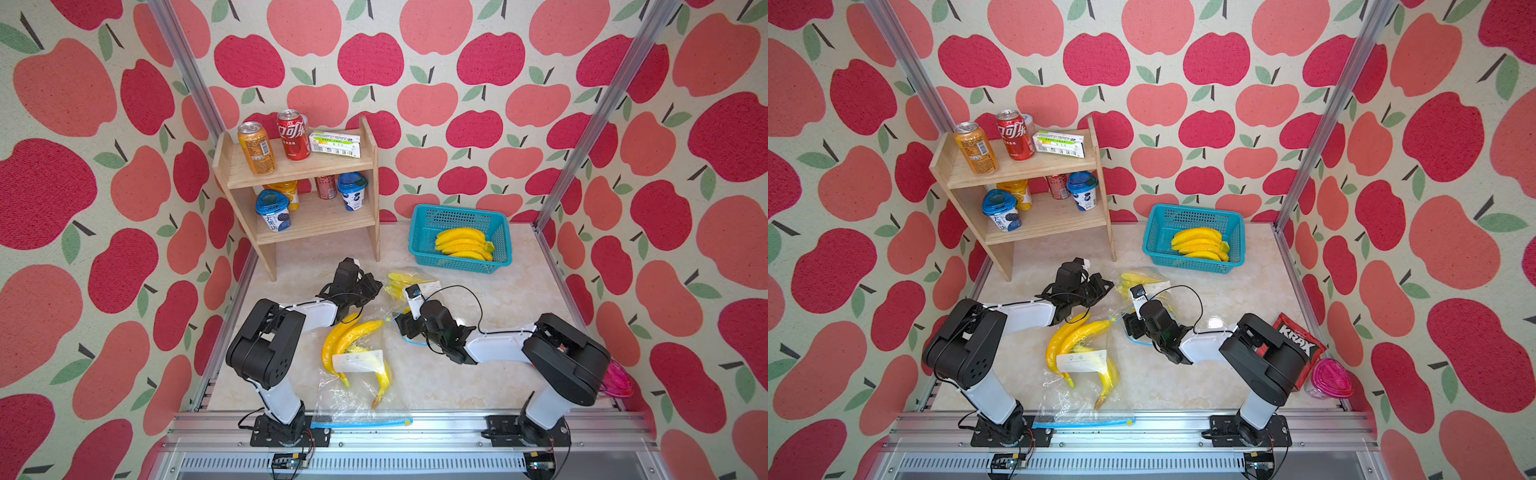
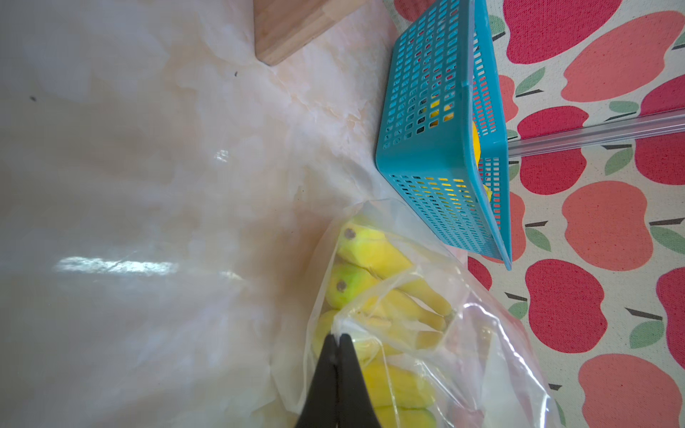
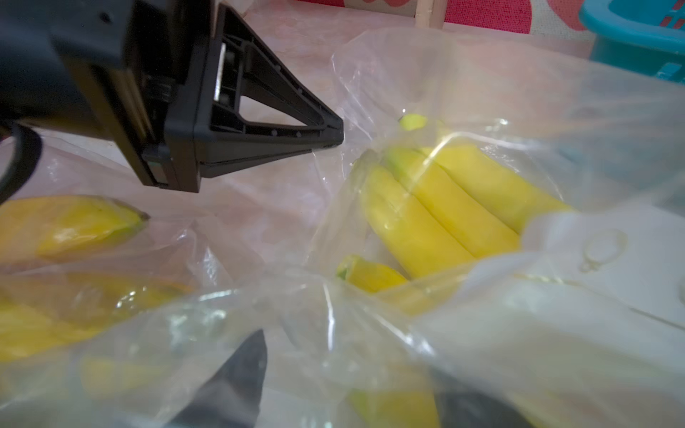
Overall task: Open the zip-top bag and take out the banana
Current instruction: Pick up the banana from the zipper food storage bag.
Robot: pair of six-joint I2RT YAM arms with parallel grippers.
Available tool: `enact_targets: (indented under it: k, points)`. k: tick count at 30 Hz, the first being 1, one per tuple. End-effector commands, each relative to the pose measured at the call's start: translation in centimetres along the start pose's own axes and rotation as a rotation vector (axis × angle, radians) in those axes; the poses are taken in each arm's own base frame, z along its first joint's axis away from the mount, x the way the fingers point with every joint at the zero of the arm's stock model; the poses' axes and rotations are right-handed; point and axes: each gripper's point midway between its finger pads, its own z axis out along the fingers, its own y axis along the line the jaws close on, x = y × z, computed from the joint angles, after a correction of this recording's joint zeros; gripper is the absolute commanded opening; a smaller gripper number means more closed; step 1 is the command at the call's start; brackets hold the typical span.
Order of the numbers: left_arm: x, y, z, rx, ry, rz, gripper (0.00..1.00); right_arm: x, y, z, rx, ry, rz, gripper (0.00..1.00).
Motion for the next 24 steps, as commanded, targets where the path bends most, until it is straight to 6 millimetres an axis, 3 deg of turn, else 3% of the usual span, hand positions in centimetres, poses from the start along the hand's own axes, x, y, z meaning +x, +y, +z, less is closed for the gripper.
enact_targets:
  k: [1,10,14,21,24]
  points:
    - [-1.0,-0.5,-1.8,0.007,-0.027,0.032,0.00,1.8,-1.7,-0.7,0.058,0.062,-0.024,0.68]
    - [-1.6,-0.9,-2.4,0.008,-0.031,0.065,0.00,4.2,-4.6,-2.5,0.091,0.291,-0.137,0.61]
    - [-1.4,-1.0,-2.0,0.016,-0.018,0.061,0.00,3.9,-5.2,-2.8,0.108,0.259,-0.162,0.62]
    - [-0.8,-1.1,-1.1,0.028,0.011,0.052,0.00,3.1,-2.2,0.9,-0.045,0.279,-0.255,0.66]
    - [-0.7,-1.0,-1.1,0.027,0.012,0.052,0.00,3.6,-2.7,2.4,-0.020,0.317,-0.289,0.66]
